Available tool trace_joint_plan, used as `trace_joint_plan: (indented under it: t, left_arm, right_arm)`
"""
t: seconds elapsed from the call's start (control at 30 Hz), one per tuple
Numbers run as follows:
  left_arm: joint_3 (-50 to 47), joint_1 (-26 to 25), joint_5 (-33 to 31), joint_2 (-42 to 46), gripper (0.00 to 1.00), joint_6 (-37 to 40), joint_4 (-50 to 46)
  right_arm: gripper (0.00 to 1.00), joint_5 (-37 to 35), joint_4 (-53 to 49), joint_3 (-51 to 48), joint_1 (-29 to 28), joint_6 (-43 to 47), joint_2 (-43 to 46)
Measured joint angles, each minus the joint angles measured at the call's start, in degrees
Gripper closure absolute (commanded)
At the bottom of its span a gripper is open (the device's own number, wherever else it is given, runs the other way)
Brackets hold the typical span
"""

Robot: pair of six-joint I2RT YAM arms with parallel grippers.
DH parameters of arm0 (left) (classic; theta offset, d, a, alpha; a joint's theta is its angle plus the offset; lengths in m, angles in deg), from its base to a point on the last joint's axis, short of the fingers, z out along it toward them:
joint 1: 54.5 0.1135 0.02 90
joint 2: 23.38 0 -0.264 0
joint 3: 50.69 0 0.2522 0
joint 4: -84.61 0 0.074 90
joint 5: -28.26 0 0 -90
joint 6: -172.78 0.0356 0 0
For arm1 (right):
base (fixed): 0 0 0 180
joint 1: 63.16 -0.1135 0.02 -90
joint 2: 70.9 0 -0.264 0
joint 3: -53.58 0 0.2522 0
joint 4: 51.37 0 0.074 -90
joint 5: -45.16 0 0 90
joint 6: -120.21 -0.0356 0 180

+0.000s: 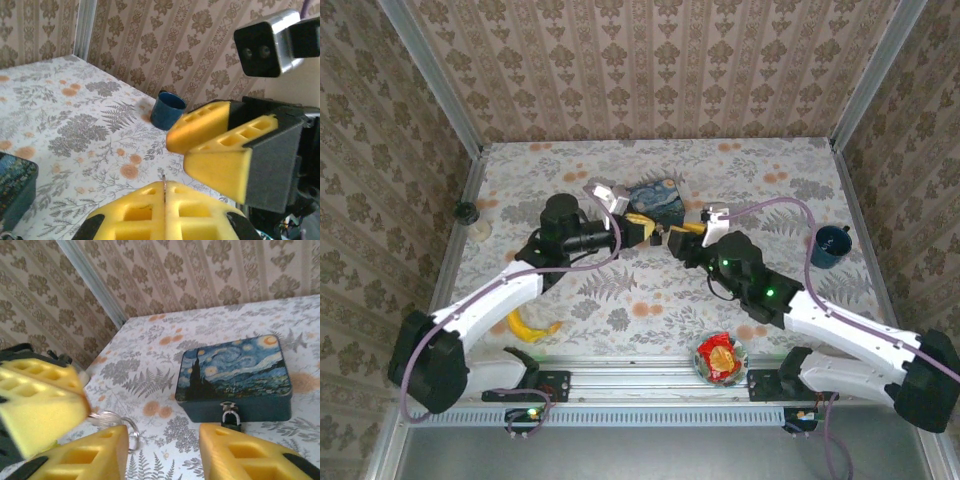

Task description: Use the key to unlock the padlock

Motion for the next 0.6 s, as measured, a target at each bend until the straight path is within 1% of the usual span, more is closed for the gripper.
trace_joint_plan:
  t: [0.1,0.17,0.3,0.43,0.53,0.6]
  left_arm:
    - [3.65,0.31,1.18,2.27,1.0,7.91,-8.63]
    - [5.49,0.63,3.06,2.95,1.0,12.9,-13.84]
    - [8.7,0.63,7.23,2.69,1.0,21.62,-23.91]
    - [13.05,0.63,11.5,1.07,1.0,29.94,-34.12]
    - [15.61,0.63,14.29,-0.15,1.0,34.73,-39.85]
    - [16.55,0.63,15.8,-0.66,1.0,36.98,-42.42]
  right_arm:
    - [0.48,-0.48,-1.11,-0.85,0.07,0.59,2.99]
    - [0.45,-0.26,-1.68,-1.55,0.17,1.29,4.94]
    - [0.45,3.63,-2.49,-2.82,0.85,4.07,9.11]
    - [0.47,11.15,-2.71,-2.99,1.53,7.34,12.35]
    - [0.59,17.62,-2.67,-2.99,1.7,9.38,13.35]
    - [0.61,22.47,-2.71,-2.99,1.99,10.62,13.38]
